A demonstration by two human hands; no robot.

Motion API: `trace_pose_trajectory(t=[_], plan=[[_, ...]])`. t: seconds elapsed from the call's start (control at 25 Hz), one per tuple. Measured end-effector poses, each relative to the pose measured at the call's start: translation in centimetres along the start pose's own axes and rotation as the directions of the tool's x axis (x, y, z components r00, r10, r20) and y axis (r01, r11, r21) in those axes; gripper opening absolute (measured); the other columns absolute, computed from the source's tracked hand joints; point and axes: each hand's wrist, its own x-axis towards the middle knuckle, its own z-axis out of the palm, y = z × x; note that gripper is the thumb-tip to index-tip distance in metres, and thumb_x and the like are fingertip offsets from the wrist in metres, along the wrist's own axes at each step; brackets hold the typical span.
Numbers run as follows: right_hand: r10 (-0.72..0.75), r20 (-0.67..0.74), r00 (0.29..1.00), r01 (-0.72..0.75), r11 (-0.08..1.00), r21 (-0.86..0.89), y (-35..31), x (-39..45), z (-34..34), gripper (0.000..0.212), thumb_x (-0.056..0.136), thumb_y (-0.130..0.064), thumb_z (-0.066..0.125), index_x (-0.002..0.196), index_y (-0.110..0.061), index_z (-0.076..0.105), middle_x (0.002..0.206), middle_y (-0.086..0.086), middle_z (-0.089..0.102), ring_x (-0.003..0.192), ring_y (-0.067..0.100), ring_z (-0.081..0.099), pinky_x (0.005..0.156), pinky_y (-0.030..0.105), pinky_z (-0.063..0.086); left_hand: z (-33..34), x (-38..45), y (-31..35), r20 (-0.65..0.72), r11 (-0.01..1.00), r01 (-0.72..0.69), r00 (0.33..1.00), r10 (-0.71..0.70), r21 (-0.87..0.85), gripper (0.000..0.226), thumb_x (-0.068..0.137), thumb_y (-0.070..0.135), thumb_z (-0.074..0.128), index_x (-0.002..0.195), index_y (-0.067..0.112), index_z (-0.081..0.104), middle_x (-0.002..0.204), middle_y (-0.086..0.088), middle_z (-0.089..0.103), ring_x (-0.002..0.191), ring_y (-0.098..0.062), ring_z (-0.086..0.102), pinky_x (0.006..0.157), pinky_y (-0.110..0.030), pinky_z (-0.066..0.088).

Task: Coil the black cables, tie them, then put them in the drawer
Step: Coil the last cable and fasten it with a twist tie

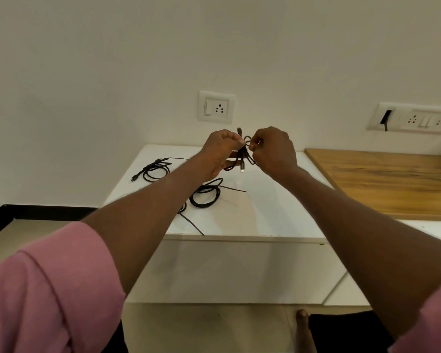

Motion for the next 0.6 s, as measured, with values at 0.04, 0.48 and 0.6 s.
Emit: trace_pose_trajectory(t=[0.04,0.48,0.6], plan=[[0.005,0.007,1.000,-0.005,1.000,0.002,-0.2,-0.1,0.1,0.014,0.089,-0.010,0.063,0.093,-0.015,0.076,0.097,0.003,0.066,0.084,0.026,0.063,0.068,0.032,0.048,0.2,-0.2,0.2,0.001,0.996,0.038,0.999,-0.038,-0.081,0.008,0.098,0.001,0.064,0.093,0.006,0.062,0.089,-0.016,0.071,0.085,-0.032,0.072,0.079,-0.051,0.063],[0.130,0.070,0.989,-0.148,0.906,0.398,-1.5,-1.1,0.7,0.010,0.090,-0.010,0.058,0.097,-0.008,0.065,0.089,0.000,0.066,0.086,0.026,0.068,0.074,0.045,0.061,0.7,-1.2,1.6,0.089,0.924,0.219,0.976,-0.201,-0.314,0.012,0.095,0.008,0.056,0.106,0.006,0.060,0.080,-0.008,0.065,0.061,-0.019,0.066,0.062,-0.040,0.061],[0.150,0.037,0.988,-0.153,0.917,0.370,-1.7,-0.9,0.3,0.009,0.090,-0.012,0.063,0.096,-0.008,0.067,0.089,-0.001,0.066,0.079,0.020,0.065,0.064,0.031,0.053,0.7,-1.5,2.1,0.072,0.932,0.190,0.982,-0.176,-0.309,0.015,0.096,0.004,0.056,0.109,0.004,0.062,0.077,-0.011,0.066,0.060,-0.017,0.063,0.057,-0.034,0.060]])
